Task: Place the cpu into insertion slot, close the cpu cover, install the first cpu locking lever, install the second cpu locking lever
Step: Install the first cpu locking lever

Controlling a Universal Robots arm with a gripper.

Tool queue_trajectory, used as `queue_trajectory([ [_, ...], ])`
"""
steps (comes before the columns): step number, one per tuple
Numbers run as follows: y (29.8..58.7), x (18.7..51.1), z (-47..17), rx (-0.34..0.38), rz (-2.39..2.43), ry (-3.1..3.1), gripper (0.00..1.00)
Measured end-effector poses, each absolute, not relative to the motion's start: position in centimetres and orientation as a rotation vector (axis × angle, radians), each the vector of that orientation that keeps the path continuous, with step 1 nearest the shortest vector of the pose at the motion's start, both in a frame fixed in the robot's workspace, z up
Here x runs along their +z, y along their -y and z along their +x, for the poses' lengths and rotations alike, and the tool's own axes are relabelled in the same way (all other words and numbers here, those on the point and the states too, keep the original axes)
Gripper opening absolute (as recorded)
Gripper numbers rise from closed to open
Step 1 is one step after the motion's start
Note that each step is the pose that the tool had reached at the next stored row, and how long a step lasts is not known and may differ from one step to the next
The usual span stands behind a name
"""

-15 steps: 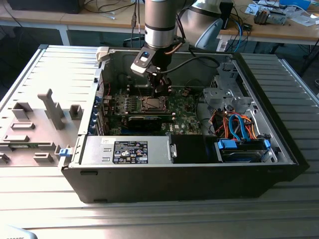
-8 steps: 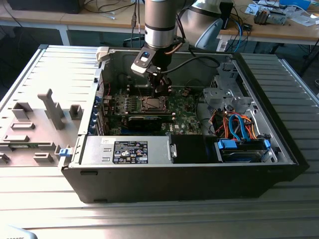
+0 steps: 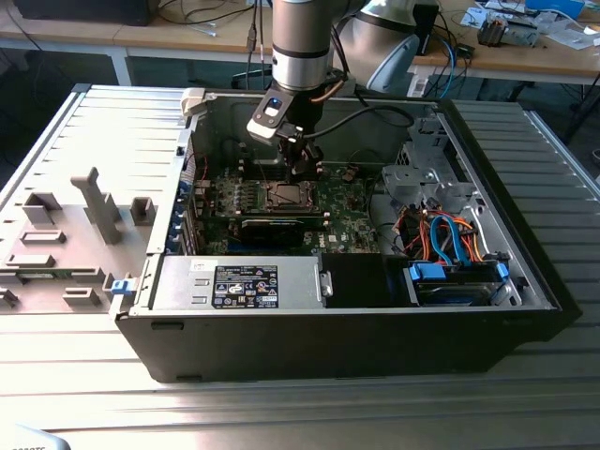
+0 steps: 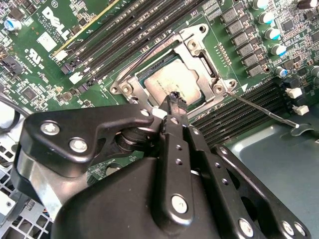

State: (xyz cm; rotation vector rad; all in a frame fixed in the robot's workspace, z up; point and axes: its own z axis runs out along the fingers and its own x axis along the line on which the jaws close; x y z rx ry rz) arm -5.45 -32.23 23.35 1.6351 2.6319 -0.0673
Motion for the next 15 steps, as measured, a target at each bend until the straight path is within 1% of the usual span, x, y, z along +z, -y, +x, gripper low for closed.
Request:
queue_trajectory([
  [15, 32.23, 23.35, -5.45, -0.067, 1.623, -2.639, 0.11],
])
